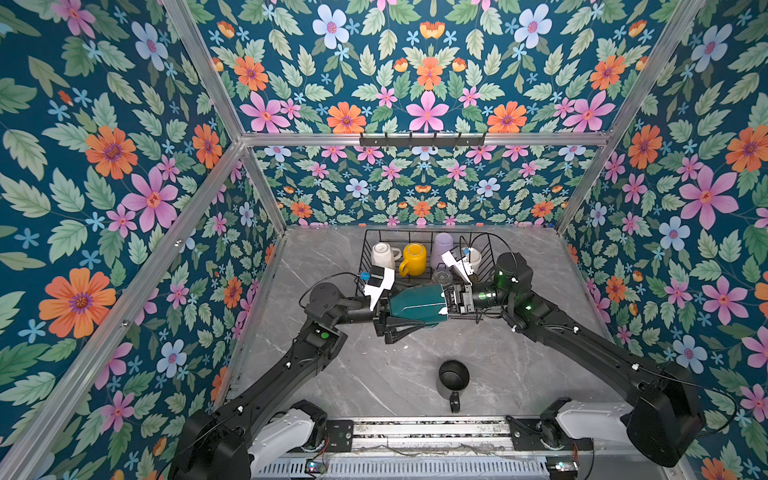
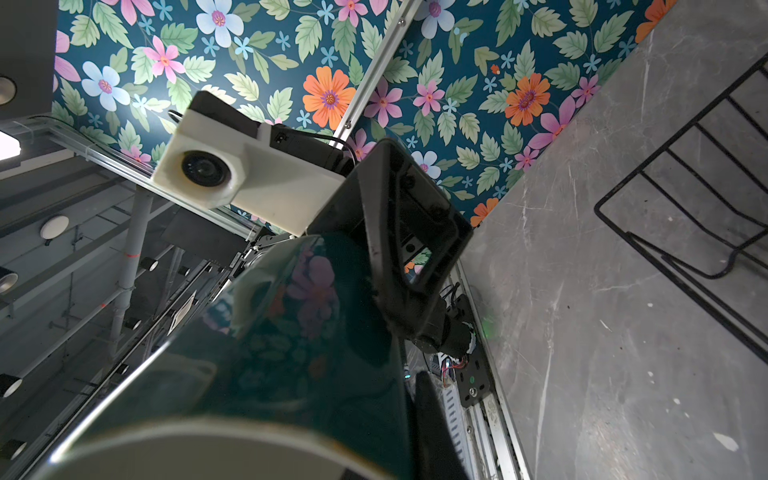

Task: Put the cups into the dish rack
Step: 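Close the left gripper on the green-and-cream mug held by the right gripper, then open the right gripper and withdraw it from the green-and-cream mug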

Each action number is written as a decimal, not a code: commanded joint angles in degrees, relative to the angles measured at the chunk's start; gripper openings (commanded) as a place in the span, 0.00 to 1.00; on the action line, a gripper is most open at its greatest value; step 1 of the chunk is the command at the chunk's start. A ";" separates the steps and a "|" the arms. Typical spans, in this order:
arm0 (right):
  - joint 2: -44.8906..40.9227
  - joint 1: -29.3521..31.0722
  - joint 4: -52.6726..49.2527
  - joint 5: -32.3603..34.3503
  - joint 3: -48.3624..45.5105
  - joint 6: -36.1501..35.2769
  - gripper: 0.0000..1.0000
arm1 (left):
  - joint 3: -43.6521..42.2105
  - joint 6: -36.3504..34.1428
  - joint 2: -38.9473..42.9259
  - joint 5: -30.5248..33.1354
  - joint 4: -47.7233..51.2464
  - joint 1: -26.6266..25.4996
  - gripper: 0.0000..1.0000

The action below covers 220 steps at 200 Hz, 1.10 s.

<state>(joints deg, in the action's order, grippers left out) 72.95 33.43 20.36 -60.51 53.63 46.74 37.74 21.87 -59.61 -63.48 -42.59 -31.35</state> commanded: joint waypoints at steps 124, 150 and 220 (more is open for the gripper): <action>2.19 0.40 9.47 -1.15 -0.63 2.86 0.00 | 0.50 0.78 -0.54 -0.23 -3.40 -0.02 0.92; 2.63 0.46 11.55 -0.84 -1.06 4.22 0.00 | 0.43 1.25 -0.89 -0.50 -4.30 -0.02 0.92; 4.55 1.19 14.14 -0.84 -1.13 6.47 0.00 | -0.39 3.44 -1.21 -1.09 -8.03 -0.02 0.84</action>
<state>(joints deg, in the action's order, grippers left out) 76.84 33.78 30.79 -61.65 52.42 51.31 37.54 24.03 -60.71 -63.96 -47.33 -31.09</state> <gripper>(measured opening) 0.087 0.880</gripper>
